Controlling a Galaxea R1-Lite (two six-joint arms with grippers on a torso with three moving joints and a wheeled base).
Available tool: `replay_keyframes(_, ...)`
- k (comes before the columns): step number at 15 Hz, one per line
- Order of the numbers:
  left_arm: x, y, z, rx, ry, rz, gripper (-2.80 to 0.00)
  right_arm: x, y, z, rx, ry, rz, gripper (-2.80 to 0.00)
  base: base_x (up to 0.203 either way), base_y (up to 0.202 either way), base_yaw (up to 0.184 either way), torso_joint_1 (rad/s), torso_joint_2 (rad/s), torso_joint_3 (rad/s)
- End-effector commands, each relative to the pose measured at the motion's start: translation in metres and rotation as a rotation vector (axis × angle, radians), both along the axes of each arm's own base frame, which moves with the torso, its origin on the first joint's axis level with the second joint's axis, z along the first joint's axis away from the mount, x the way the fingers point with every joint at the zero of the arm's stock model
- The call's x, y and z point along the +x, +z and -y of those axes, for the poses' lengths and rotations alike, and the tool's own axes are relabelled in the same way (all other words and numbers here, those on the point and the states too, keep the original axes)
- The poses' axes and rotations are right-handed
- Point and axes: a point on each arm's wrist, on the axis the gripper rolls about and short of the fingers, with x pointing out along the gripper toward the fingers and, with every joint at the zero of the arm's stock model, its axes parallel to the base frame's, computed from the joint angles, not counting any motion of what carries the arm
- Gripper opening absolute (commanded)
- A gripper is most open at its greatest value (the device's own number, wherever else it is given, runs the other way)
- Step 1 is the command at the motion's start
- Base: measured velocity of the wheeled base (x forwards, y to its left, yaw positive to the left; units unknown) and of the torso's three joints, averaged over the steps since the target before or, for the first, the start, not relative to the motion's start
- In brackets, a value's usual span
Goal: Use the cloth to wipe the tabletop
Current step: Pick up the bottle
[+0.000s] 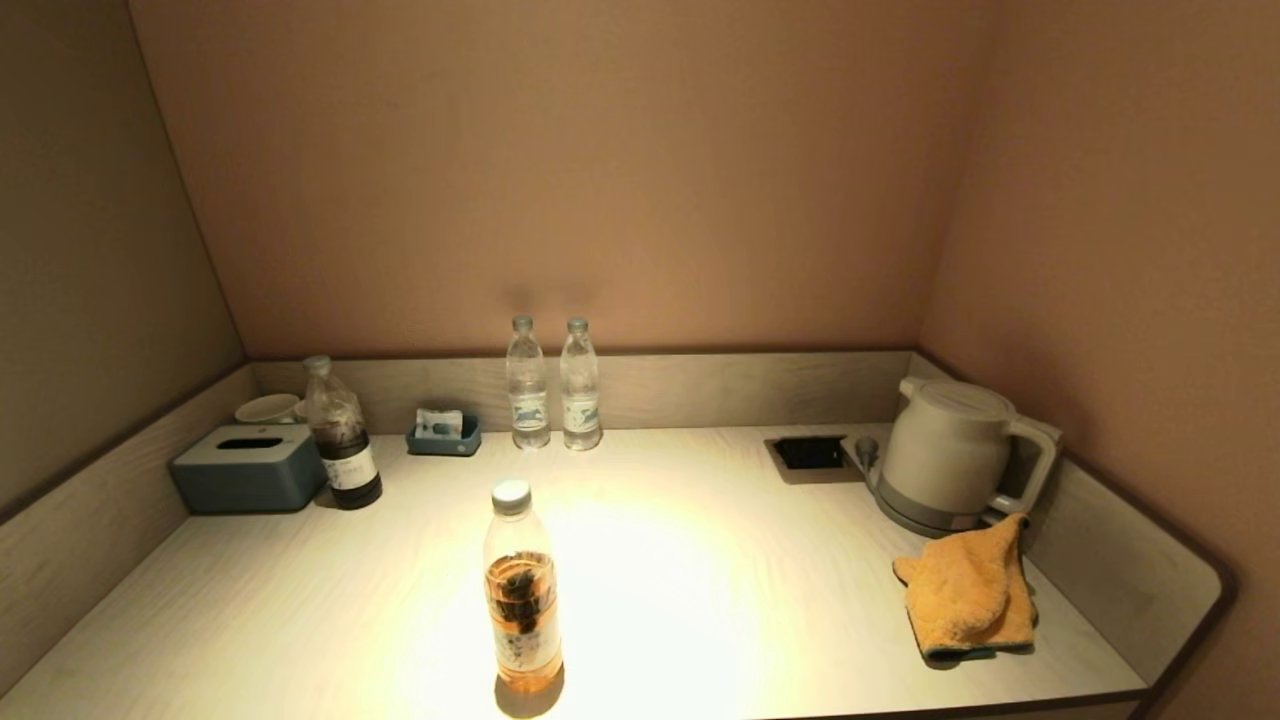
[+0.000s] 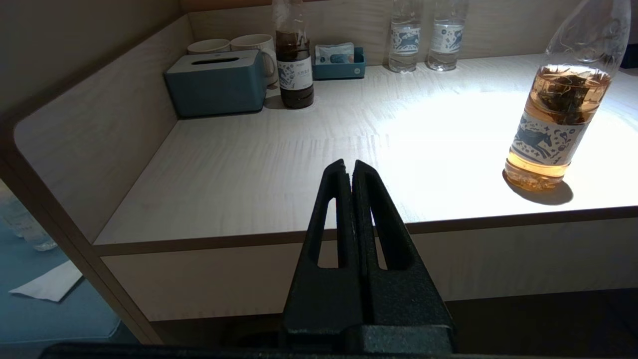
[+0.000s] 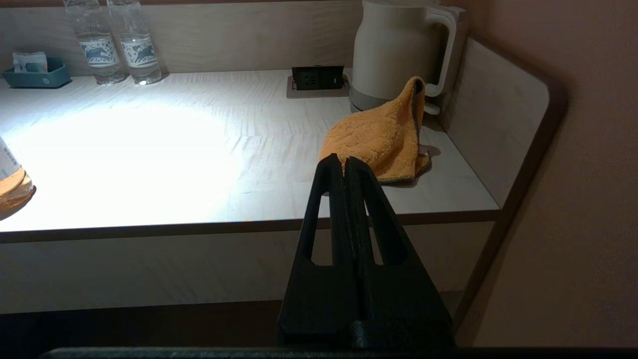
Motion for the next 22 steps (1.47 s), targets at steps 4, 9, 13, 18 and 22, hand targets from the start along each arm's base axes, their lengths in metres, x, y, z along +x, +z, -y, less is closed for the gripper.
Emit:
replay_keyframes(4, 0.0, 0.0, 0.0, 0.0, 0.0, 0.0, -2.8, 0.0, 0.0, 0.0, -0.002, 0.0, 0.0, -2.8, 0.0, 0.0, 0.0, 0.0, 0.0, 0.0)
replay_keyframes(9, 0.0, 0.0, 0.0, 0.0, 0.0, -0.001, -2.8, 0.0, 0.0, 0.0, -0.002, 0.002, 0.001, -2.8, 0.0, 0.0, 0.0, 0.0, 0.0, 0.0)
replay_keyframes(13, 0.0, 0.0, 0.0, 0.0, 0.0, -0.001, -2.8, 0.0, 0.001, 0.0, -0.003, 0.002, 0.004, -2.8, 0.0, 0.0, 0.0, 0.0, 0.0, 0.0)
replay_keyframes(18, 0.0, 0.0, 0.0, 0.0, 0.0, -0.001, -2.8, -0.001, 0.004, 0.0, -0.003, -0.001, 0.023, -2.8, 0.0, 0.0, 0.0, 0.0, 0.0, 0.0)
replay_keyframes(22, 0.0, 0.0, 0.0, 0.0, 0.0, -0.001, -2.8, -0.01, 0.028, 0.0, -0.005, 0.006, 0.084, -2.8, 0.0, 0.0, 0.0, 0.0, 0.0, 0.0)
